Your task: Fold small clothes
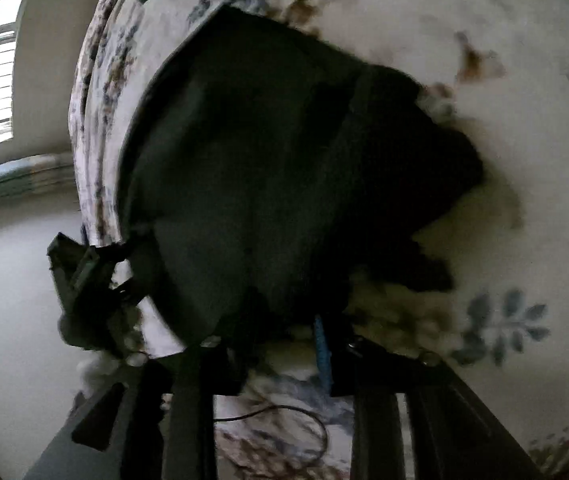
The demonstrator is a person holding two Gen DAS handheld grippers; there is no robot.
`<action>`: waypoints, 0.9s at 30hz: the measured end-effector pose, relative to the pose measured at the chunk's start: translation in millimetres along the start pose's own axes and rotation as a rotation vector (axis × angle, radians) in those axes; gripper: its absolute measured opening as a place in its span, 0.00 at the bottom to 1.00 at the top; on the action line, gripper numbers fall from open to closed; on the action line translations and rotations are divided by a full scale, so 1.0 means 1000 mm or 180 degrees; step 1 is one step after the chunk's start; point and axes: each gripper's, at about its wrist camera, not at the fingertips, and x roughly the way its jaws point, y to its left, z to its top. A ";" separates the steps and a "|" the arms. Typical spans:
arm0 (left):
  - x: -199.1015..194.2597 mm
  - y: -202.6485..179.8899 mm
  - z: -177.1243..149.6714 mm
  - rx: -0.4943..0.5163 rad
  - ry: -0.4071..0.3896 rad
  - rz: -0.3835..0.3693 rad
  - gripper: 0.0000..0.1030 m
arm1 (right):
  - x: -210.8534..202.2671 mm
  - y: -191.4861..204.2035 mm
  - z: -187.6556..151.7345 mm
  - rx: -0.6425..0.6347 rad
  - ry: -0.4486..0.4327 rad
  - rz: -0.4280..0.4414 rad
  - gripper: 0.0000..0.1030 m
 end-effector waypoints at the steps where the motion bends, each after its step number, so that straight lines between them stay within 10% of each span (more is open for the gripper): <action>1: -0.010 -0.002 -0.007 0.0001 -0.0110 0.0104 0.62 | -0.012 0.000 0.000 -0.0066 -0.0084 -0.0098 0.50; 8: -0.036 0.008 -0.091 -0.0265 -0.0600 0.0421 0.72 | -0.057 0.022 0.071 -0.0731 -0.0534 -0.0429 0.55; 12: -0.012 0.016 -0.113 -0.0514 -0.0531 0.0379 0.72 | -0.008 0.007 0.118 -0.0514 0.0029 -0.0407 0.55; 14: -0.009 0.013 -0.120 -0.0501 -0.0584 0.0399 0.72 | 0.006 0.005 0.122 -0.0559 0.0194 -0.0476 0.13; 19: -0.013 0.001 -0.120 -0.0331 -0.0593 0.0411 0.72 | -0.031 0.043 0.102 -0.1236 -0.0332 -0.0755 0.10; 24: -0.019 0.008 -0.113 -0.0320 -0.0581 0.0409 0.72 | -0.004 0.036 0.112 -0.1480 0.0229 -0.1000 0.12; 27: -0.032 0.011 -0.099 -0.0312 -0.0666 0.0388 0.72 | -0.019 0.053 0.139 -0.1474 0.0036 -0.0677 0.47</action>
